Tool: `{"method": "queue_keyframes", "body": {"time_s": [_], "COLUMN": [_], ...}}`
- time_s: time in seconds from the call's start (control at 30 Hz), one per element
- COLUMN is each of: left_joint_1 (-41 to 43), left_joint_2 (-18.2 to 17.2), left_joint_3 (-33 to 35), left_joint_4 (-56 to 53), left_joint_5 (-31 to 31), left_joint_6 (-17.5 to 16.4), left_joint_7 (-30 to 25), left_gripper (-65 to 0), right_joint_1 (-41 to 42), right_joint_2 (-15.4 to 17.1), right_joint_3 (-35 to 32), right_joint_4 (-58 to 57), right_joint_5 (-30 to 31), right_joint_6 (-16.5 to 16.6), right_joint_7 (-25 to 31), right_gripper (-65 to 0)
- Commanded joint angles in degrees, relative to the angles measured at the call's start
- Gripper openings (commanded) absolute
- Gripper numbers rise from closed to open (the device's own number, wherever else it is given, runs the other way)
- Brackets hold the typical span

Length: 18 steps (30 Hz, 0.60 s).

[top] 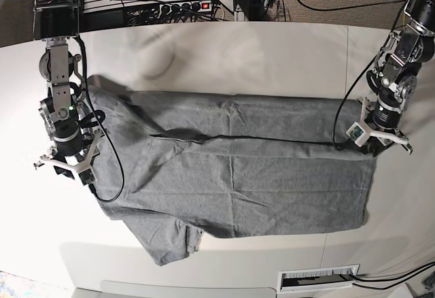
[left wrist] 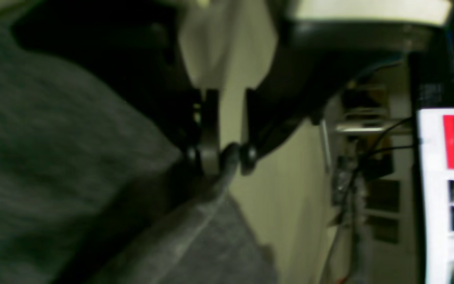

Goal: Fold the T-shirt properly
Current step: 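Carry both shoulder corners over the shirt toward the hem, then lower the folded shoulder edge onto the shirt and release both grippers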

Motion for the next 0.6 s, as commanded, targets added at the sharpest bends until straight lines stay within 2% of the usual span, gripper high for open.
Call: {"method": "queue_keyframes", "body": {"time_s": [0.0, 0.07, 0.13, 0.2, 0.3, 0.47, 0.5, 0.57], "left_joint_1": [-0.6, -0.2, 0.2, 0.7, 0.8, 0.8, 0.8, 0.7], "left_joint_2": [-1.1, -1.2, -1.0, -1.0, -1.0, -0.9, -0.9, -0.9], "left_joint_3": [-0.6, -0.6, -0.6, -0.6, -0.6, -0.6, -0.6, -0.6], "left_joint_4": [0.6, 0.6, 0.6, 0.6, 0.6, 1.3, 1.6, 2.1], "left_joint_5": [0.0, -0.3, -0.8, -1.9, -2.6, -4.1, -5.2, -7.1], "left_joint_6": [-0.3, -5.0, -10.7, -13.7, -13.9, -13.9, -14.0, -14.3], "left_joint_7": [-0.6, -0.3, 0.3, 0.7, 0.7, -1.2, -1.4, -1.5], "left_gripper": [-53.7, -52.9, -49.1, -45.5, -45.2, -45.5, -45.7, -48.3], "right_joint_1": [1.3, 1.3, 1.3, 1.3, 1.3, 1.3, 1.2, 1.0], "right_joint_2": [0.9, 0.8, 0.9, 0.9, 0.8, 0.5, 0.0, -0.7], "right_joint_3": [0.5, 0.5, 0.5, 0.5, 0.5, 0.5, 0.4, 0.4], "right_joint_4": [0.9, 1.0, 1.0, 1.0, 1.1, 1.2, 1.2, 1.2], "right_joint_5": [0.8, 3.2, 5.1, 6.7, 10.5, 20.6, 21.0, 21.7], "right_joint_6": [-0.8, -0.5, -0.3, -0.3, 0.9, 6.5, 7.4, 9.2], "right_joint_7": [-0.8, -4.4, -7.4, -9.6, -11.1, -12.2, -12.5, -12.7], "right_gripper": [-41.4, -41.4, -41.4, -41.4, -41.4, -41.5, -42.8, -50.0]}}
